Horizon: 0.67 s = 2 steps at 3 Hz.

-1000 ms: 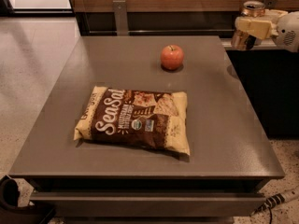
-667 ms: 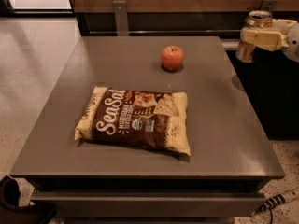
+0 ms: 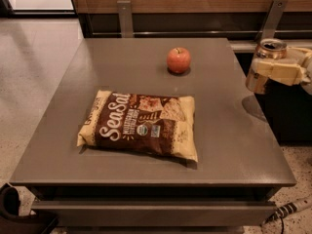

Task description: Move orange can near brown chip bag

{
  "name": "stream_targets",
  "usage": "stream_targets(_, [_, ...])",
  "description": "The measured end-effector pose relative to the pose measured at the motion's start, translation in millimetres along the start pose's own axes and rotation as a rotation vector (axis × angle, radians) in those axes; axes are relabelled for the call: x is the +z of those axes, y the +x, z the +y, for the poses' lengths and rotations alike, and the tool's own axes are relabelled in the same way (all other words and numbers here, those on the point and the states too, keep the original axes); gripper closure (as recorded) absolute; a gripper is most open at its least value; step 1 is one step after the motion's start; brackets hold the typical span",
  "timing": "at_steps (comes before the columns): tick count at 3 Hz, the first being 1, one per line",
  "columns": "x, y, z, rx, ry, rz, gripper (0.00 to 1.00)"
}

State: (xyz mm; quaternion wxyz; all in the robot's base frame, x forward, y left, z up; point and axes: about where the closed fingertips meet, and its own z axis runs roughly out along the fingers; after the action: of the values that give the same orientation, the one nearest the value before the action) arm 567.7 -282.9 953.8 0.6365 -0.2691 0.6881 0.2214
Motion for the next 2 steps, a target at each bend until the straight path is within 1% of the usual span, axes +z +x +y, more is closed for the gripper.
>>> stream_targets(1, [-15,12,39,0.008,-0.097,-0.016,1.00])
stream_targets(2, [-20,21,69,0.013,-0.205,-0.029,1.00])
